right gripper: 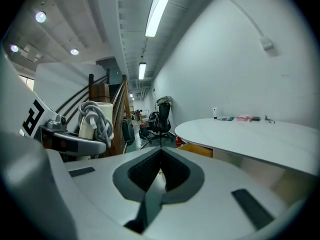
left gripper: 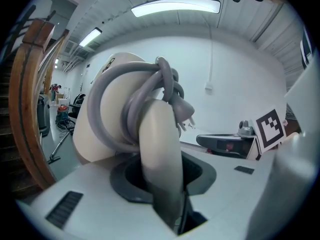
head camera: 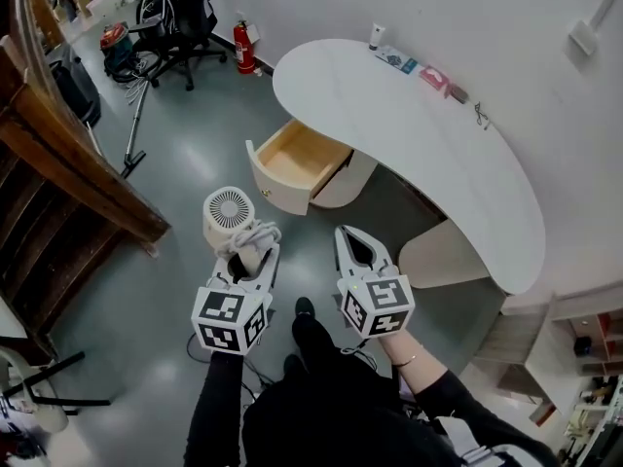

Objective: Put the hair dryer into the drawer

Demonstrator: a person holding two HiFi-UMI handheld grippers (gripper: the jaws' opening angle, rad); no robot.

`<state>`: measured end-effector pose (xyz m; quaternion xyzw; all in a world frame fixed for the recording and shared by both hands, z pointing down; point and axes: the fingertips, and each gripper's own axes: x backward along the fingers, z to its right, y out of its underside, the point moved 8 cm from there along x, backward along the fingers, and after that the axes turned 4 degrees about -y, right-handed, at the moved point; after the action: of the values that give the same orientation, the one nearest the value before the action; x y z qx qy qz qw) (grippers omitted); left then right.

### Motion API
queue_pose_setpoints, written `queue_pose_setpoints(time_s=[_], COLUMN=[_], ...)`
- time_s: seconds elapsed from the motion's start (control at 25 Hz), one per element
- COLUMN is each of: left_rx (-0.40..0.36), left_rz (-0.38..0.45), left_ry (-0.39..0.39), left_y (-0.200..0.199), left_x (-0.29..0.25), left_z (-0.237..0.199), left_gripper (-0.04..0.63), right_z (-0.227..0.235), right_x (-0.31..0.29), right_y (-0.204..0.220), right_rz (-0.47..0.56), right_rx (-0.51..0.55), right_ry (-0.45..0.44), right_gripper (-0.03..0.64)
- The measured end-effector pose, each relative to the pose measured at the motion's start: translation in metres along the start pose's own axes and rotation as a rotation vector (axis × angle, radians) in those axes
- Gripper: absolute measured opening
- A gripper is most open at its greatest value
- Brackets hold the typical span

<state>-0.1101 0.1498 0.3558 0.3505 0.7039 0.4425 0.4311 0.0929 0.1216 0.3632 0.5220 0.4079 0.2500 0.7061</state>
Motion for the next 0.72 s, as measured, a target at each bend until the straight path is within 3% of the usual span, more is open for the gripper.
queue_pose_setpoints(time_s=[0.72], left_rx=[-0.080], left_rz=[-0.091], left_ry=[0.013], left_y=[-0.032], left_x=[-0.113], left_z=[-0.019], left_gripper=[0.120], right_z=[0.071], right_x=[-0.075], right_y=[-0.026], right_rz=[-0.023], right_rx=[-0.033], right_ry=[-0.004], right_gripper=[0.002])
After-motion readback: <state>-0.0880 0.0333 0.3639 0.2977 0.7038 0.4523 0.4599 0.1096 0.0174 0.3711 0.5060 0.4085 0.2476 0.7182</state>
